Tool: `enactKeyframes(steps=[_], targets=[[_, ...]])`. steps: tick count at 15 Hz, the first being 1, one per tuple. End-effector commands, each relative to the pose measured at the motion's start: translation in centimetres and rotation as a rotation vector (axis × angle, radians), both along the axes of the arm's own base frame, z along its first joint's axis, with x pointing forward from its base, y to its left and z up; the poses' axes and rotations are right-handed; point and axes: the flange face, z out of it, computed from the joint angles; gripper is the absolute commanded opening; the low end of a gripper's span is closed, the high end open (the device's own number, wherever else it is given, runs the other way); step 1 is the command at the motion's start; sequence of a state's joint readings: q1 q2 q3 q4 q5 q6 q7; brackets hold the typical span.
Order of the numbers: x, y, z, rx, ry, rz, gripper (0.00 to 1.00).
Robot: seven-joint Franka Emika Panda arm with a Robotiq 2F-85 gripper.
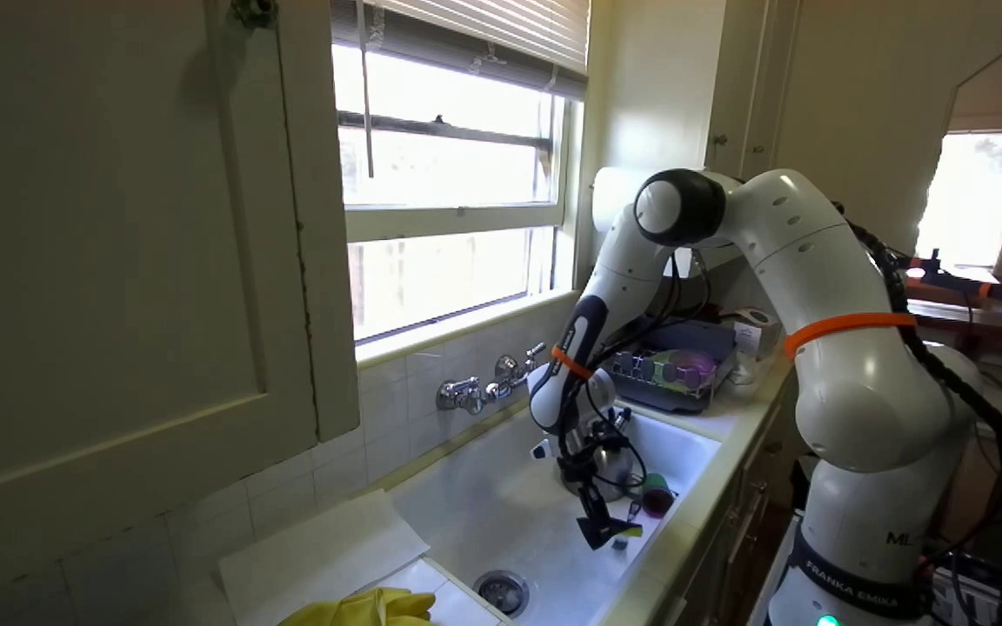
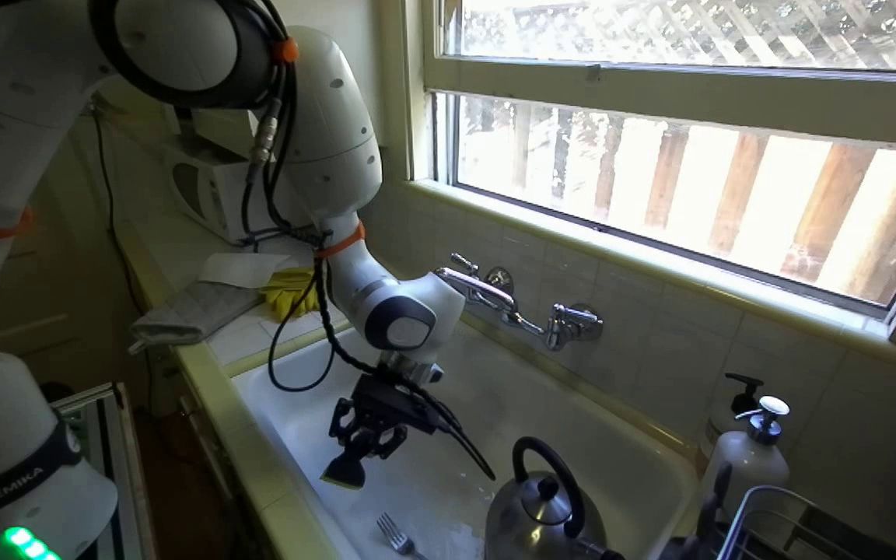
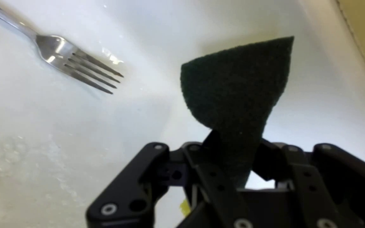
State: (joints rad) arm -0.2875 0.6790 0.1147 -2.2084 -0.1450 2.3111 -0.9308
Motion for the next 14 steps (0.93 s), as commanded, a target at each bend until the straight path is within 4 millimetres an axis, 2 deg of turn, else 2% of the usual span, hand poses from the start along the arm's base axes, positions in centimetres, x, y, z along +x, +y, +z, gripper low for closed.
enactKeyframes(steps=[1, 6, 12, 14], targets=[[-0.8, 2.8, 1.7, 0.014, 0.080, -0.003, 0.04], [-1.0, 6.0, 2.6, 0.010, 0.152, 0.002, 0.04], [0.4, 9.7, 1.8, -0.002, 0.063, -0.005, 0.04], [1.0, 9.9, 1.8, 0.032, 0.044, 0.018, 0.04]])
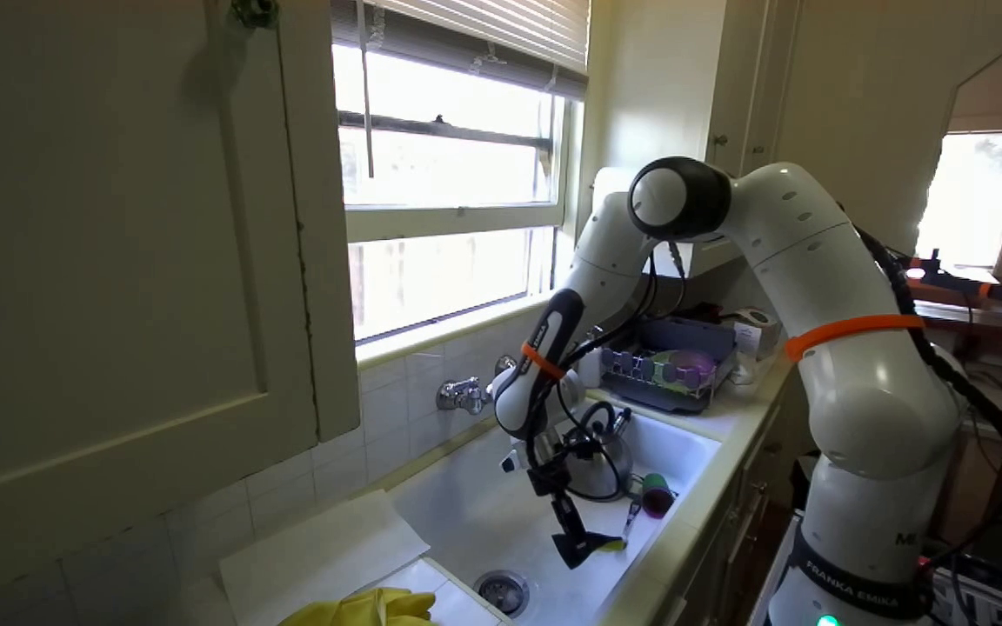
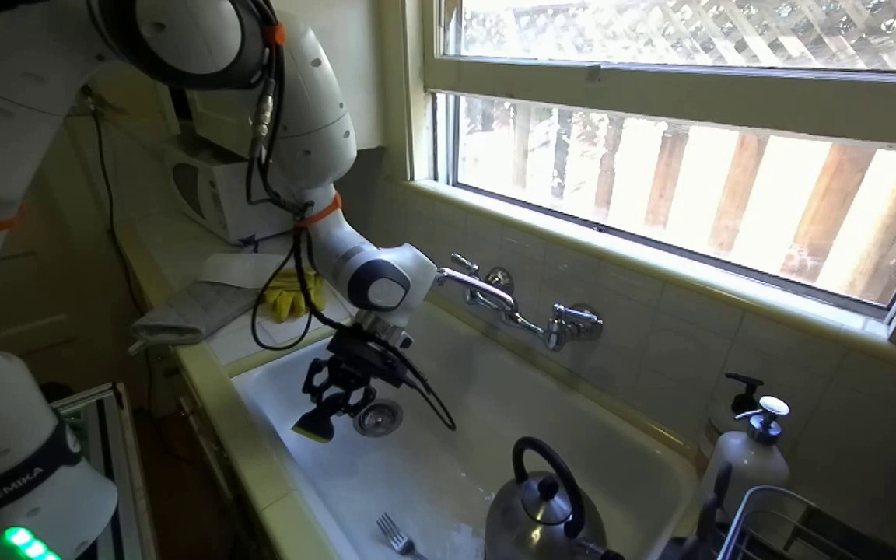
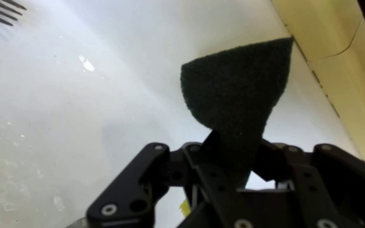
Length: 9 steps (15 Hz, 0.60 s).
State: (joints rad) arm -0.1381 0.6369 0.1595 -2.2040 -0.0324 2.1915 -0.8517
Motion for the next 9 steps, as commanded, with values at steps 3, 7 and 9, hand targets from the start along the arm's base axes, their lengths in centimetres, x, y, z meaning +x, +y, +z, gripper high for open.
enactKeyframes(steps=[3, 7, 9], targets=[[0.6, 0.7, 0.1, 0.007, -0.023, 0.007, 0.15], [0.1, 1.2, -0.4, 0.024, -0.010, 0.035, 0.04], [-0.9, 2.2, -1.0, 0.022, -0.001, 0.058, 0.04]])
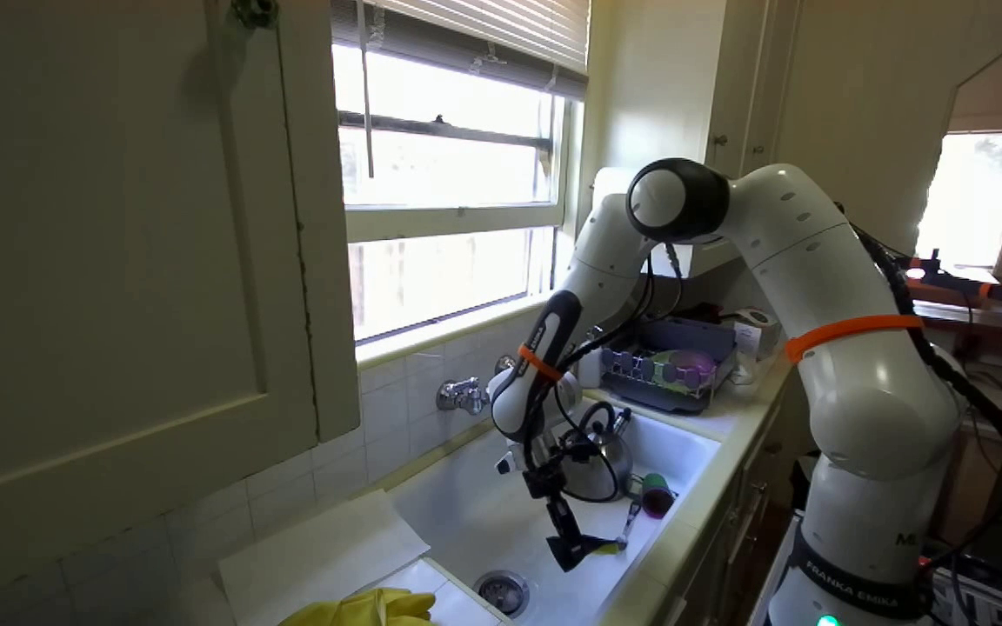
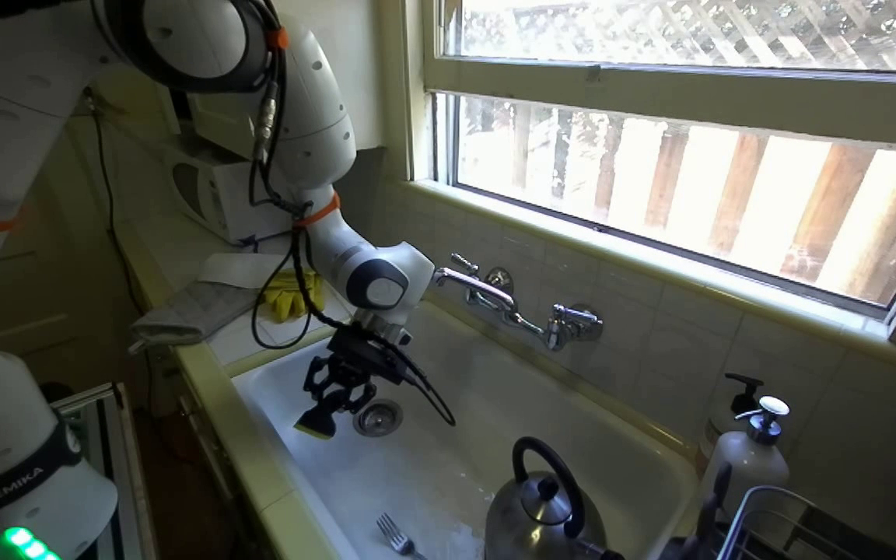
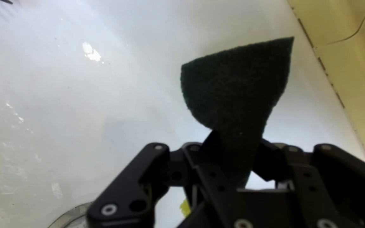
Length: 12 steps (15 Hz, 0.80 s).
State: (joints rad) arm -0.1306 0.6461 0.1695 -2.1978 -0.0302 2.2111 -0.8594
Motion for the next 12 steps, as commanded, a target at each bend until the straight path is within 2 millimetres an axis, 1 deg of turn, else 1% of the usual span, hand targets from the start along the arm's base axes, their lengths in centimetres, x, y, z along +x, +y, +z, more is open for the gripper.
enactKeyframes(steps=[1, 7, 10, 12], targets=[[-1.8, 1.6, -0.9, 0.013, 0.020, 0.054, 0.04], [-5.3, 2.4, -1.1, 0.001, 0.057, 0.085, 0.04], [-6.0, 3.1, -1.4, 0.020, 0.055, 0.087, 0.04], [-6.2, 3.9, -1.5, 0.042, 0.047, 0.077, 0.04]])
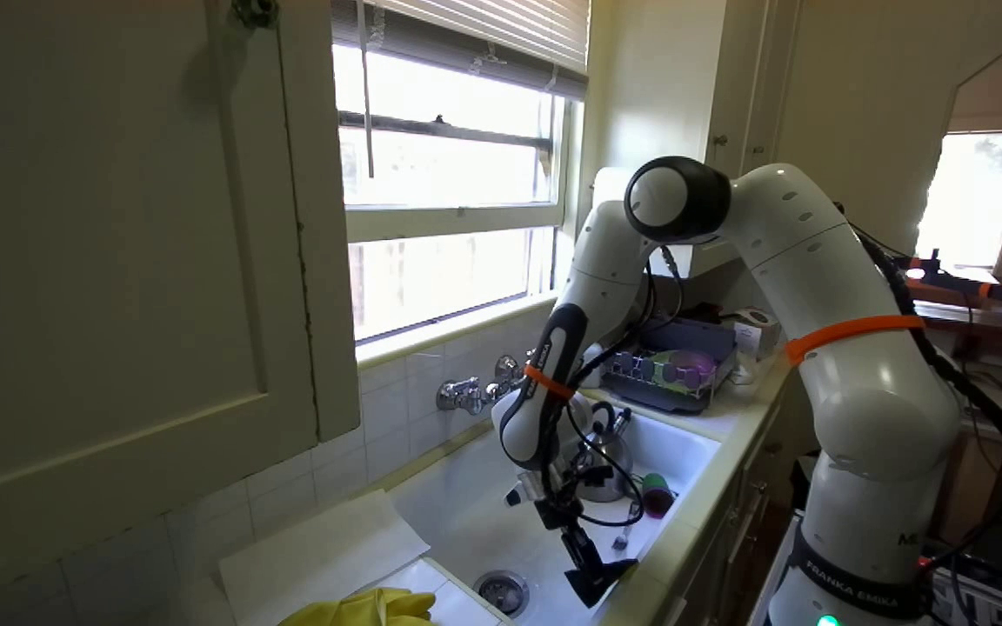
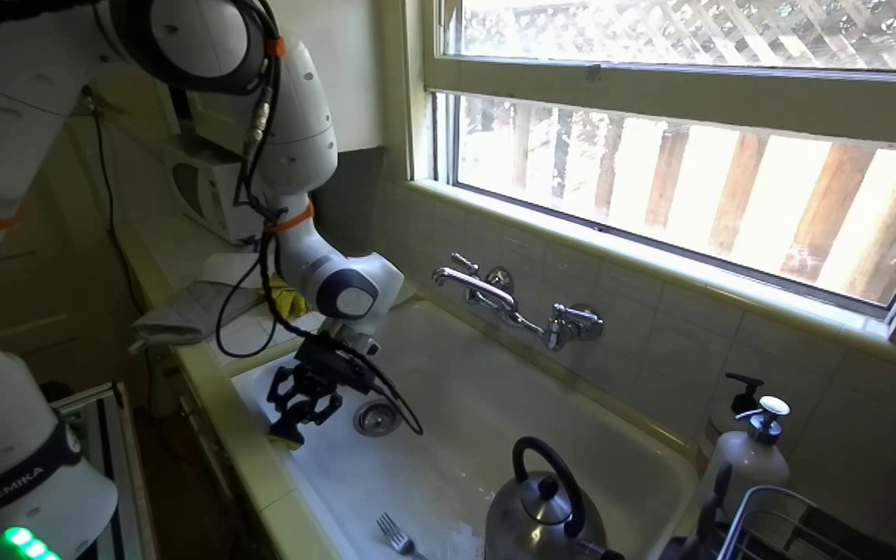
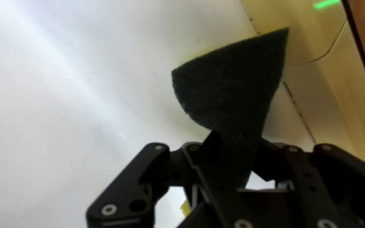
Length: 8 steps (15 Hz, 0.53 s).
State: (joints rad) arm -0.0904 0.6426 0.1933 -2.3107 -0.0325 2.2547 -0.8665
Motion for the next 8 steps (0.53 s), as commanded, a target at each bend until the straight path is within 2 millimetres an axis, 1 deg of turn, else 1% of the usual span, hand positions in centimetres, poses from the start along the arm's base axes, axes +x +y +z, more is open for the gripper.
enactKeyframes(steps=[1, 8], targets=[[-1.2, 1.3, 0.2, 0.036, -0.014, -0.007, 0.04], [-0.7, 4.7, 0.4, 0.112, -0.005, -0.065, 0.04]])
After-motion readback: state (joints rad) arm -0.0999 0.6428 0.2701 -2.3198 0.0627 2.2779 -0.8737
